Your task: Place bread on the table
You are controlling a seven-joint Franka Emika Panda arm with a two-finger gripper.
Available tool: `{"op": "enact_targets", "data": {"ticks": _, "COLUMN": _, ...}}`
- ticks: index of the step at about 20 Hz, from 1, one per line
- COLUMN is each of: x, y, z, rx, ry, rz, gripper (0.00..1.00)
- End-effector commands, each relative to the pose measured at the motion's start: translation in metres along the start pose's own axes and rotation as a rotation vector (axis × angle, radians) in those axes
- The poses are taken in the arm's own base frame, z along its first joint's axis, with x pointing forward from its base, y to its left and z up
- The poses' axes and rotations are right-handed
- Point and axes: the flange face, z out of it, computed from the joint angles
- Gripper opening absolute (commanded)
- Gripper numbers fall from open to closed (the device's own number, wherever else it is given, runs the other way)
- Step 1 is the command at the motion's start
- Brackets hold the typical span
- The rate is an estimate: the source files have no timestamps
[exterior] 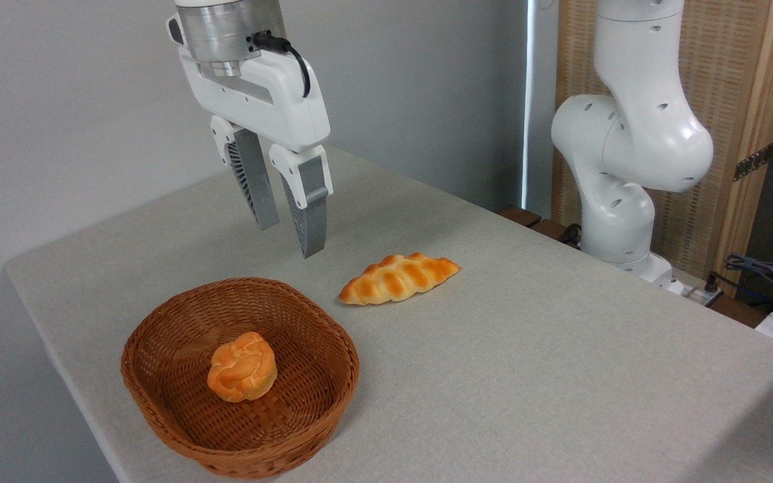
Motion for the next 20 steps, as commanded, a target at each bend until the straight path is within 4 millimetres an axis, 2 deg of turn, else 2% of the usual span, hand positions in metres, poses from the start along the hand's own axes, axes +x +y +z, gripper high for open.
{"op": "enact_targets", "data": {"ticks": 1, "x": -0.0024, "y": 0.0006, "z": -0.0055, "rx": -0.003, "ry": -0.021, "rz": -0.010, "gripper": 1.00}}
{"op": "enact_targets", "data": {"ticks": 20, "x": -0.0049, "y": 0.0053, "z": -0.0021, "rx": -0.029, "ry": -0.048, "rz": -0.007, "gripper": 1.00}}
